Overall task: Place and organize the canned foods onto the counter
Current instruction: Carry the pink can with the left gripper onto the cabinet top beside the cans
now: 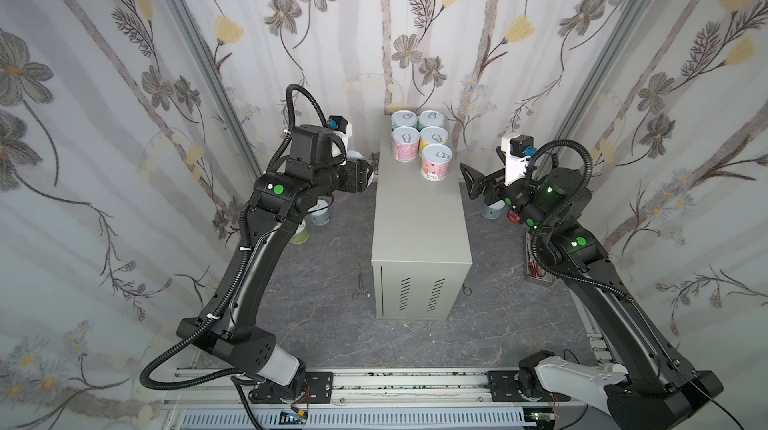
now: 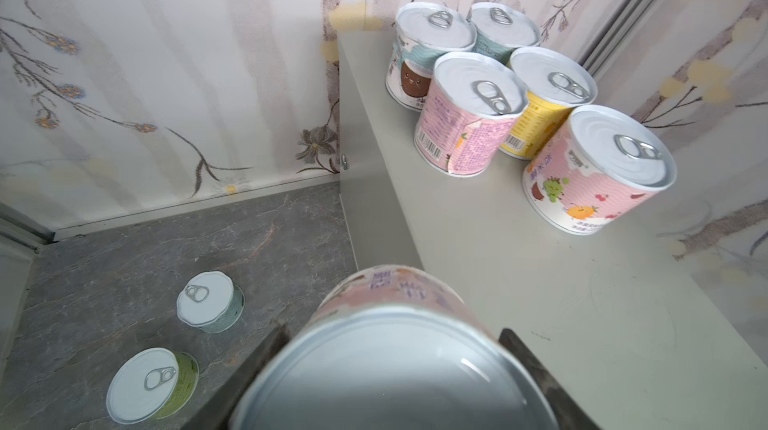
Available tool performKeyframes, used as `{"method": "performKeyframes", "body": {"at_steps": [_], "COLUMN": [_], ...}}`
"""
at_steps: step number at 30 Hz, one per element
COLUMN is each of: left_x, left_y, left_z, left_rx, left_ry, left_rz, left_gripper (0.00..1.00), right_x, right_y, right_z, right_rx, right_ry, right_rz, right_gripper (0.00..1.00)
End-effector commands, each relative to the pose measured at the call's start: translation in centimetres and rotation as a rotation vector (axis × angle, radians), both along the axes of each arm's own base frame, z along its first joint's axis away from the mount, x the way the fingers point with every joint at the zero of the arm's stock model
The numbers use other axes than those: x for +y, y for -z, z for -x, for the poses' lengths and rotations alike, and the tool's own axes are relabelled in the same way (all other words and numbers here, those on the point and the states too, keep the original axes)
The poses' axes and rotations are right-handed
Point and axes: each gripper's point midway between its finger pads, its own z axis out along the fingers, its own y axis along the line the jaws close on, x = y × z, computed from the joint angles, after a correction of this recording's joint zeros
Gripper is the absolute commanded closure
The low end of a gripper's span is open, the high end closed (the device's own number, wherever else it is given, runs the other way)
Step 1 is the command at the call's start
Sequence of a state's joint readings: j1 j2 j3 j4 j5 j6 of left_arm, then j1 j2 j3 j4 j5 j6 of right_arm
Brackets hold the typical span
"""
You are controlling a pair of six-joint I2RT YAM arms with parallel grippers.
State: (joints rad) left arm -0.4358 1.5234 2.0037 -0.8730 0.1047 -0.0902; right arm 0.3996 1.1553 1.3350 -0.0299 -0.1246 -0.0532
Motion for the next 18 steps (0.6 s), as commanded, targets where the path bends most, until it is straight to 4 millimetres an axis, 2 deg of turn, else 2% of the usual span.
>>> {"method": "performKeyframes", "body": {"at_steps": [1, 8, 18], "left_x": [-0.9, -3.7, -6.8], "left_y": [-1.4, -1.2, -0.2], "left_z": [0.9, 2.2, 1.1], "left_rx": [-0.025, -0.012, 0.004], "left_ry": [0.037, 0.101, 0.125], "left_rz": [0.021, -0.029, -0.100], "left_gripper": [0.49, 0.49, 0.49], "right_x": [0.4, 0.2, 0.6], "right_y": [-0.2, 0.3, 0.2], "right_z": [0.5, 1.2, 1.9], "right_rx": [-0.001, 0.011, 0.012], "right_ry": [-0.026, -0.025, -0.051], "right_rz": [0.000, 0.006, 0.006], "right_gripper": [0.00, 0.00, 0.00]}}
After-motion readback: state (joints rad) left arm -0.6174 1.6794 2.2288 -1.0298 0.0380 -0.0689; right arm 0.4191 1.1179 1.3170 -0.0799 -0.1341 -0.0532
